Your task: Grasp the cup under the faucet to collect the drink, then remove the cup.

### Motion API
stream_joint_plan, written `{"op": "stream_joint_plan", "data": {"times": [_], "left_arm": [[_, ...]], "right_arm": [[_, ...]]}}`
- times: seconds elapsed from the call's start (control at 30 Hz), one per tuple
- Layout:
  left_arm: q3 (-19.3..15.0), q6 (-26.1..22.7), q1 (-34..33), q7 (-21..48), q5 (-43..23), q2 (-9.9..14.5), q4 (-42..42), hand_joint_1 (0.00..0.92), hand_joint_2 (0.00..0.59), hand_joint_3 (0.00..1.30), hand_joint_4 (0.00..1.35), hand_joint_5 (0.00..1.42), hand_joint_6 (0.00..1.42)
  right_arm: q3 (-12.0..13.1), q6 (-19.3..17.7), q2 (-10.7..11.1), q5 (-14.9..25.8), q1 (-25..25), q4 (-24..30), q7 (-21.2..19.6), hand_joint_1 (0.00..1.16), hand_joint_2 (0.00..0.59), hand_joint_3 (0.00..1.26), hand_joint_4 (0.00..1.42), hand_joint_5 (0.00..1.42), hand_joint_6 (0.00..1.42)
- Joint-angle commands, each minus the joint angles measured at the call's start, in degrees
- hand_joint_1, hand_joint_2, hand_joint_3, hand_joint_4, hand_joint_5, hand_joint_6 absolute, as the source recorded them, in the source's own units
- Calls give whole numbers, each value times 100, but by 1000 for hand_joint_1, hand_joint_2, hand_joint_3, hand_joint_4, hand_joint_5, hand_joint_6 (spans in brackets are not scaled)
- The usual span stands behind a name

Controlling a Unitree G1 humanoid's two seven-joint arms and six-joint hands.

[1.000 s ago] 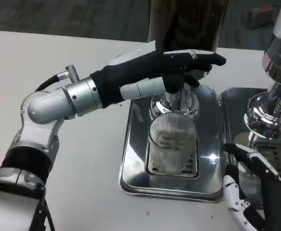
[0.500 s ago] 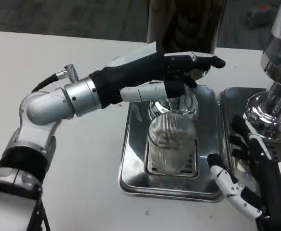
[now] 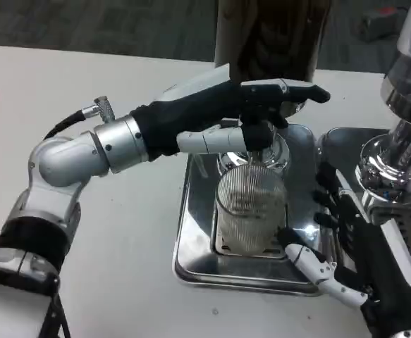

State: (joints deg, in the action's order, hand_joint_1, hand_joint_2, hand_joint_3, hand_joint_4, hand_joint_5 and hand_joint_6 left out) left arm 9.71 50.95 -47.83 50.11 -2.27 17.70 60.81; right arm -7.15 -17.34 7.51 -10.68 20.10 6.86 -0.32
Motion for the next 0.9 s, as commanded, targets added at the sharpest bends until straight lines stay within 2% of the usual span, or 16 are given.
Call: {"op": "stream_joint_plan", "data": {"times": [0.03,0.33,0.67,0.9], "left_arm": [[158,-214,309,66,389,169,192,0,3,193,36,8,0],[194,-175,323,11,431,197,166,0,4,193,35,5,0],[224,-138,345,-45,465,220,135,0,7,193,34,0,0],[235,-143,370,-65,472,238,116,0,6,193,34,0,8]], "right_arm": [[41,48,89,102,-262,-175,228,720,236,15,32,75,163],[69,130,140,308,-732,-588,519,773,224,0,2,38,149],[96,204,239,432,-1028,-905,725,786,217,0,0,0,130],[114,171,224,480,-1239,-1183,792,787,218,0,0,0,118]]}}
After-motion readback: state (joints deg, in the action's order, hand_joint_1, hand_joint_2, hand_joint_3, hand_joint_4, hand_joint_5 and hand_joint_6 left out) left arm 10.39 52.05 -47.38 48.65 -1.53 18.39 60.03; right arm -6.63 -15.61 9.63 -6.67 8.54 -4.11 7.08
